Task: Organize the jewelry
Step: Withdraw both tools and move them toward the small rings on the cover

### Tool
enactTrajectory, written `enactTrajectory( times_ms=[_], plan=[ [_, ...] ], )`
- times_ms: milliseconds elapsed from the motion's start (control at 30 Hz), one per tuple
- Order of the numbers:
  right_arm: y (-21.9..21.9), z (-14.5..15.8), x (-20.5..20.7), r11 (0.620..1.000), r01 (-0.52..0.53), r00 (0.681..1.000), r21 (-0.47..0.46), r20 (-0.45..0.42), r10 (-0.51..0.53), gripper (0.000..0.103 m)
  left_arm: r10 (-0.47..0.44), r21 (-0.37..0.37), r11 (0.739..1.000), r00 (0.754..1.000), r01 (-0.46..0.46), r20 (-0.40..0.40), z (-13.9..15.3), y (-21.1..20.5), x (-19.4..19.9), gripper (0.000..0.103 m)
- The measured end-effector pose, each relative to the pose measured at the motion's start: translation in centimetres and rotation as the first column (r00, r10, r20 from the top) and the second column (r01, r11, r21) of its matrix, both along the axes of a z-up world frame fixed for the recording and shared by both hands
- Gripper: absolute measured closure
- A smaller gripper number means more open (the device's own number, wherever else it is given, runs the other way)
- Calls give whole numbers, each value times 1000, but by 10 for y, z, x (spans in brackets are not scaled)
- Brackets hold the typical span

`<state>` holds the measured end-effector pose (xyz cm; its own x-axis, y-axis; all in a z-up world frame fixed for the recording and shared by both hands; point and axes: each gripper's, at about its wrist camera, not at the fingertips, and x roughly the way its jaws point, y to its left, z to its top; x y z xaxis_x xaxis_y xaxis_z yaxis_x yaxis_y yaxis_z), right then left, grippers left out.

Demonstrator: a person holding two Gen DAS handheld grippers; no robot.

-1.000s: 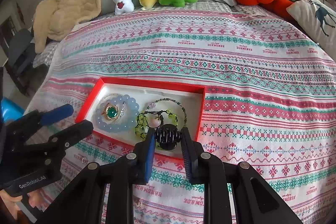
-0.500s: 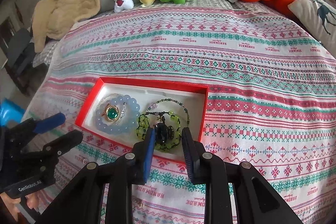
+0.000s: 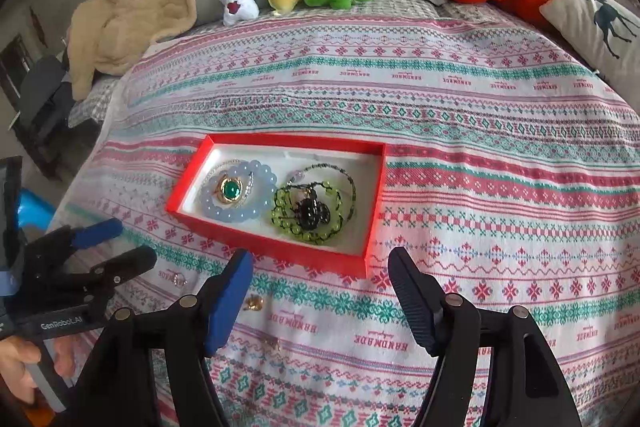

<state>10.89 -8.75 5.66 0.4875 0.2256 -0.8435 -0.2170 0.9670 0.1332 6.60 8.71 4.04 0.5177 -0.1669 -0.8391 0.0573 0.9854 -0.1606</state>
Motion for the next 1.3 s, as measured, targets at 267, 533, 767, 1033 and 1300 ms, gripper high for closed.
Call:
enactTrajectory(
  times_ms=[267,533,767,1033,1300],
  plan=[
    [-14,-15,-17,998,62,991,18,-118,-60,30,-26,63,997,996,31,-82,-18,-4,-14,18],
    [-18,-28,-30,998,62,986,-21,-152,-64,28,-32,82,996,989,44,-142,-33,-1,-28,18],
    [-14,-39,-46,998,30,987,-62,-156,-40,28,-53,107,992,985,71,-162,-42,4,-45,18],
    [-15,-38,-54,996,52,990,-71,-126,-61,28,-106,77,990,986,116,-125,-42,7,-62,18],
    [3,-48,-53,991,5,995,-135,-98,-19,28,-119,52,991,990,123,-76,-44,5,-46,22]
  ],
)
